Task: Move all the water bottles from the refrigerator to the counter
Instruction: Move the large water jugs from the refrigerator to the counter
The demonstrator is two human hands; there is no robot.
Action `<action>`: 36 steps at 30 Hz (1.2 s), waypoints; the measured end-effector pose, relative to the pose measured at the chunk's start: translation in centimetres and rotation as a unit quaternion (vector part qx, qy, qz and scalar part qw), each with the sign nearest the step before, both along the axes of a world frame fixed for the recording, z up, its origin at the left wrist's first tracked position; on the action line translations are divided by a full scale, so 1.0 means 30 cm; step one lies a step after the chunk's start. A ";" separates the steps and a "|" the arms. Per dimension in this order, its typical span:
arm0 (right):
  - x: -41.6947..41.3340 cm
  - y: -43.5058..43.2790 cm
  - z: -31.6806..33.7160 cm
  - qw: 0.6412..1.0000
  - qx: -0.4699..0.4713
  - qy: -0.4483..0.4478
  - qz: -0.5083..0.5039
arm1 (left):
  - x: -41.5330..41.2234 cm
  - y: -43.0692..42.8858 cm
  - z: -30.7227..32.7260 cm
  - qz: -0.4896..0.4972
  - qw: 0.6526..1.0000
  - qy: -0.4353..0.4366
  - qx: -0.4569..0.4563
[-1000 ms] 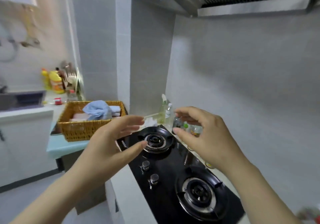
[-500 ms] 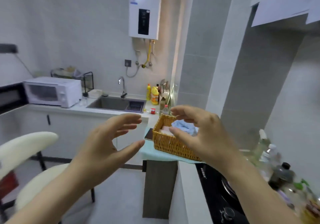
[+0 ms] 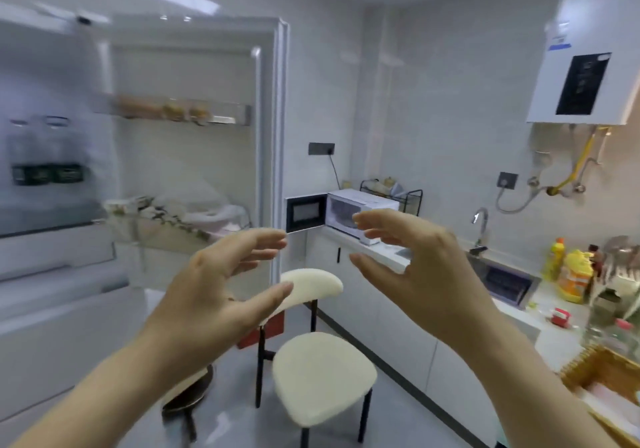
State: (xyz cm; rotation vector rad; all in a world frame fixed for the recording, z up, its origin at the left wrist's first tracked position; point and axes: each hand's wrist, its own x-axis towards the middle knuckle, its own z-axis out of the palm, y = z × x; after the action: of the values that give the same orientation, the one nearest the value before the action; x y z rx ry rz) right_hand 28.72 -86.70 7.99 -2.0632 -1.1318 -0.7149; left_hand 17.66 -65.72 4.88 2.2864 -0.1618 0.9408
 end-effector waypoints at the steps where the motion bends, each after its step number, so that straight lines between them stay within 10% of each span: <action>1: 0.002 0.053 0.003 1.000 -0.001 -0.002 0.019 | -0.027 0.036 0.005 0.023 1.000 -0.003 0.001; 36: -0.384 1.443 0.031 0.969 -0.008 -0.036 0.246 | -0.715 1.104 0.015 0.295 0.952 -0.042 -0.072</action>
State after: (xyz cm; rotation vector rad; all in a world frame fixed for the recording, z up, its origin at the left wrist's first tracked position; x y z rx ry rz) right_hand 17.20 -43.40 8.91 -1.6725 -1.6131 -0.5347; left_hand -3.78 -32.59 5.32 2.1884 0.5689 1.2935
